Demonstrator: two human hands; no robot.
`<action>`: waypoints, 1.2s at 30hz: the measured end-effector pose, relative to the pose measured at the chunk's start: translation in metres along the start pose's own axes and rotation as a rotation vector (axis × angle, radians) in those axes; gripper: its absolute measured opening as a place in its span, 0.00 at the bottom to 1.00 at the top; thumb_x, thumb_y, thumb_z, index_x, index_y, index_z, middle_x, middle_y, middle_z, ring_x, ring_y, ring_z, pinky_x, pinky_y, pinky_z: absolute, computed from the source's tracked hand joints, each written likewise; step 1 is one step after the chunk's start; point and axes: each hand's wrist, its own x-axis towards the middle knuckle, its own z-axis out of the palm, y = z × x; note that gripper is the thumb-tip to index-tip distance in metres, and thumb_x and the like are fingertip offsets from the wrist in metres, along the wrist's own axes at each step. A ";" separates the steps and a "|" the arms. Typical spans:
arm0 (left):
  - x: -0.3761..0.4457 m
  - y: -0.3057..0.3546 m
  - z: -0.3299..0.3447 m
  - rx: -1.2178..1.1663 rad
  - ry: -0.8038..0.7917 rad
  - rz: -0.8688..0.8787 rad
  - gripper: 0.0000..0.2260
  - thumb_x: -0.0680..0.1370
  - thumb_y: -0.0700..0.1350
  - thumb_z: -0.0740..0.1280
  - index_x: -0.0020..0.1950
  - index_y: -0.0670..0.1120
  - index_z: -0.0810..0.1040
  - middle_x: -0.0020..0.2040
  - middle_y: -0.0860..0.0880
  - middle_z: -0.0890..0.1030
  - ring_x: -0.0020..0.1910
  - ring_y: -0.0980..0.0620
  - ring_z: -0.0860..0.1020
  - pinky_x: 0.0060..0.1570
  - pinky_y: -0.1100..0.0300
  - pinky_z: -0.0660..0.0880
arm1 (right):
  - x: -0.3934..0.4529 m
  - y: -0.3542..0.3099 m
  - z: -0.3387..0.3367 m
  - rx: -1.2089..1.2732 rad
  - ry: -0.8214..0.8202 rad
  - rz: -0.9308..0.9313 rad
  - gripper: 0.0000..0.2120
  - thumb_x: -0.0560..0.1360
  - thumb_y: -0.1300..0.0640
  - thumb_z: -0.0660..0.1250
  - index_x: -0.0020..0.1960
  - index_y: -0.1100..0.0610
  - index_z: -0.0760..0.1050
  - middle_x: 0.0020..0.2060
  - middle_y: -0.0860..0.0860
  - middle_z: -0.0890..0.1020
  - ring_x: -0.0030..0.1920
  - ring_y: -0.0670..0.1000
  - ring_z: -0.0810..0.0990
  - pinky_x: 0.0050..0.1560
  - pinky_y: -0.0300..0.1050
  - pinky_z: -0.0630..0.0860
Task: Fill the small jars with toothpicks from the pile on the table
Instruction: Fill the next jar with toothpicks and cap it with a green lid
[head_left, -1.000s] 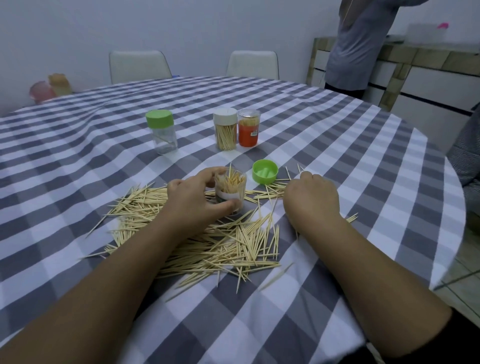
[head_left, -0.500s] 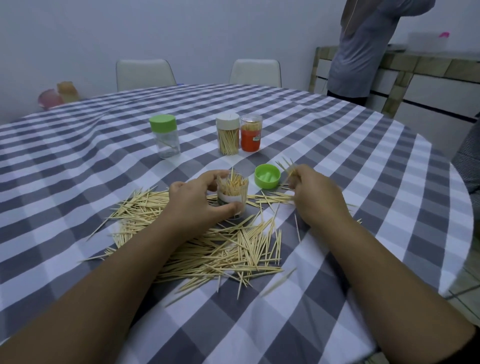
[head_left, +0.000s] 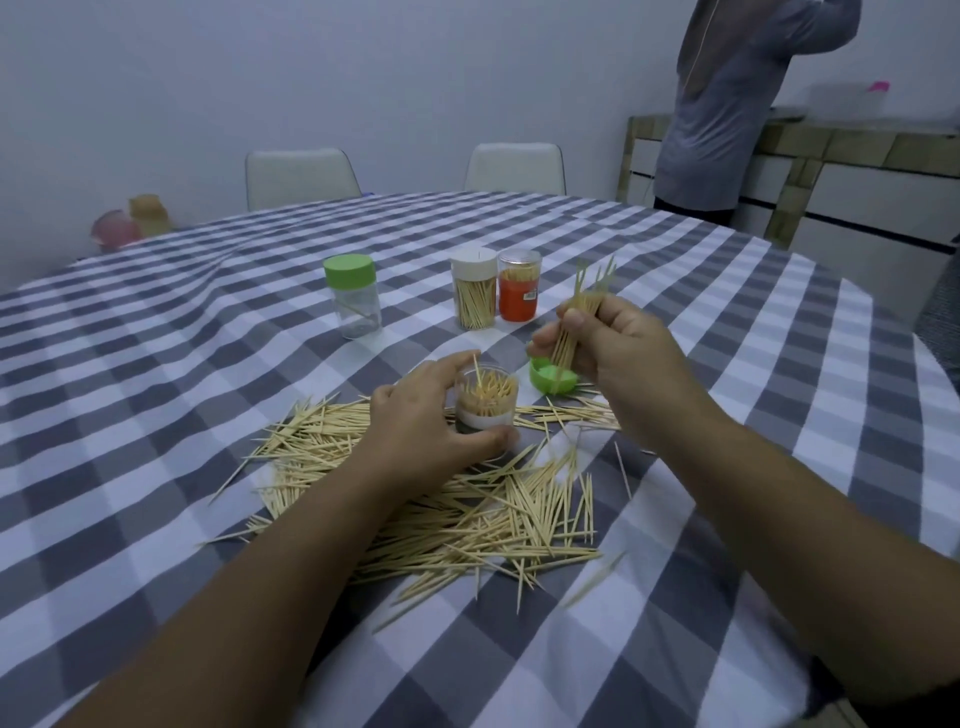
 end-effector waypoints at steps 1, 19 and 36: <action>0.001 -0.002 0.001 -0.027 0.007 0.019 0.36 0.68 0.59 0.74 0.73 0.57 0.64 0.67 0.55 0.72 0.64 0.57 0.67 0.70 0.51 0.60 | 0.001 -0.006 0.005 0.028 -0.001 -0.020 0.10 0.81 0.63 0.56 0.45 0.55 0.74 0.37 0.51 0.83 0.46 0.55 0.83 0.57 0.54 0.77; 0.000 -0.005 0.004 -0.160 0.015 0.092 0.30 0.68 0.52 0.76 0.66 0.60 0.67 0.55 0.61 0.77 0.51 0.66 0.76 0.51 0.64 0.76 | -0.011 0.027 0.038 -0.102 -0.096 0.006 0.10 0.81 0.59 0.59 0.59 0.55 0.76 0.47 0.46 0.82 0.44 0.38 0.81 0.41 0.32 0.76; -0.003 0.004 0.004 -0.066 -0.008 0.139 0.38 0.74 0.52 0.70 0.76 0.58 0.50 0.70 0.60 0.65 0.61 0.70 0.61 0.54 0.78 0.61 | -0.021 0.033 0.040 -0.097 -0.192 -0.096 0.21 0.81 0.56 0.57 0.73 0.47 0.63 0.66 0.47 0.73 0.63 0.43 0.74 0.61 0.41 0.75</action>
